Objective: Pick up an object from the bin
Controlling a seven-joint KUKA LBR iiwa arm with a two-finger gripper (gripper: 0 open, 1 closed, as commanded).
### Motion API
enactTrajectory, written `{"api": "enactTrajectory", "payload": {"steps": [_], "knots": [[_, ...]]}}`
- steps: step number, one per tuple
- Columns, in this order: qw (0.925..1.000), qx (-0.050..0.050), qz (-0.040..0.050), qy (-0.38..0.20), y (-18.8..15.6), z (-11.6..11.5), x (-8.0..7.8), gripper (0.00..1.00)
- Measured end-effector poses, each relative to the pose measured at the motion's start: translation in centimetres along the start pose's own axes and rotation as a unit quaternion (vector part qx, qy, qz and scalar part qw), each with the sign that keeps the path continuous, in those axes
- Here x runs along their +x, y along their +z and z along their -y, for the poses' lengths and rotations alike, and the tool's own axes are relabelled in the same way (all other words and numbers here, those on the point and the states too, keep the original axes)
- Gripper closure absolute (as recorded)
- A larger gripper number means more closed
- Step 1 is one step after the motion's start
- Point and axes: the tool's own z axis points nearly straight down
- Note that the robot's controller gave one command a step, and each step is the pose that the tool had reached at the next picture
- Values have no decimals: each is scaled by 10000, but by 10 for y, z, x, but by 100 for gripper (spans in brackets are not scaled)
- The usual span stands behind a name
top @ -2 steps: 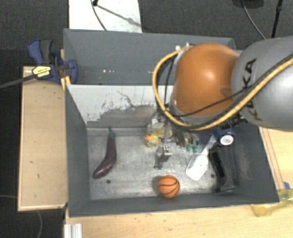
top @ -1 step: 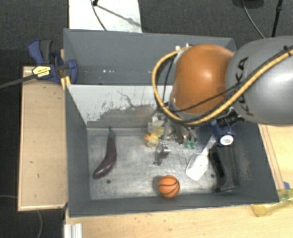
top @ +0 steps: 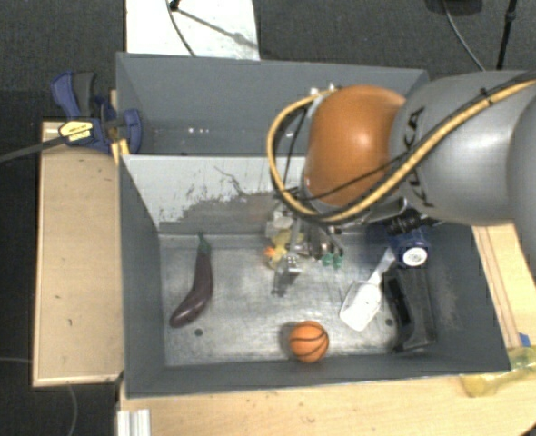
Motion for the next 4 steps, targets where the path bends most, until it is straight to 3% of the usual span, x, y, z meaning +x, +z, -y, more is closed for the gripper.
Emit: {"api": "enactTrajectory", "payload": {"steps": [1, 2, 3, 4], "knots": [[9981, -4, -20, 621, 15, -11, -29, 0], [9995, -52, 42, -320, 89, 31, -35, 100], [9995, -54, 40, -309, 89, 31, -35, 100], [9999, -3, -26, 116, 38, 31, -27, 100]]}}
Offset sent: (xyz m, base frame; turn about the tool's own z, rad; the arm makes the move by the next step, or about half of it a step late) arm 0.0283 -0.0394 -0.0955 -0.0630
